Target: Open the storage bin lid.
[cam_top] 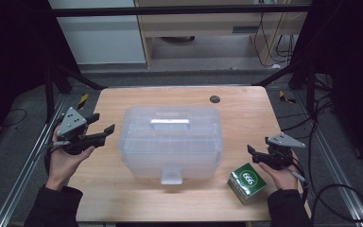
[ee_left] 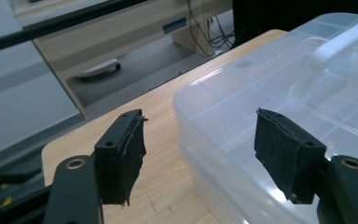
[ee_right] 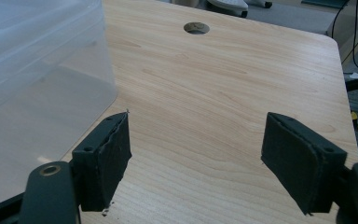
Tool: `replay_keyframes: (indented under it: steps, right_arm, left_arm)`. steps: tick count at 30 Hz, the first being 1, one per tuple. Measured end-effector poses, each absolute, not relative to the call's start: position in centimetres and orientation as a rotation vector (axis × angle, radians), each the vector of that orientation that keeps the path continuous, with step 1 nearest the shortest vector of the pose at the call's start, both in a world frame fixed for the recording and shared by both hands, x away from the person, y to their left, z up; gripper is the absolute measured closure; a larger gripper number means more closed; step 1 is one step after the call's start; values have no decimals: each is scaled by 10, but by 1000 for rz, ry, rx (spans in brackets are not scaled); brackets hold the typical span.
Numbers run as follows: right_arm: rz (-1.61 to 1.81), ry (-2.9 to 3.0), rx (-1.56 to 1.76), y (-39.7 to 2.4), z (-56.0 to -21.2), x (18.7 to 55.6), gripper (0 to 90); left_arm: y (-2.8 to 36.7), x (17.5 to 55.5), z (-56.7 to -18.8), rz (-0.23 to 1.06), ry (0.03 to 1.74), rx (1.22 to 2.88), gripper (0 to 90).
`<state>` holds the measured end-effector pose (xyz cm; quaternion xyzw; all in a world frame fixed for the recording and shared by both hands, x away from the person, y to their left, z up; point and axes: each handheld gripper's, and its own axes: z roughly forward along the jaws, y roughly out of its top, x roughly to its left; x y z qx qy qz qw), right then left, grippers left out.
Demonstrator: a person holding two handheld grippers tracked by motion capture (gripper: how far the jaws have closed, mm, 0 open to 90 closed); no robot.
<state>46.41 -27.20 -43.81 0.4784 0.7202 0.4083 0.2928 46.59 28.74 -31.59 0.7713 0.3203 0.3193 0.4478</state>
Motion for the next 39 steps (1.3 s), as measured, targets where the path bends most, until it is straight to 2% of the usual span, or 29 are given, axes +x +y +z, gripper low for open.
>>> replay_keyframes:
  steps: [18,39]
  right_arm:
    - [1086,1938,1280,-271,-439,464,246]
    - [1068,1967,1262,-269,-441,465,298]
  left_arm:
    - [239,474,-283,829,587,2125,345]
    - [194,474,-280,816,358,2353,345]
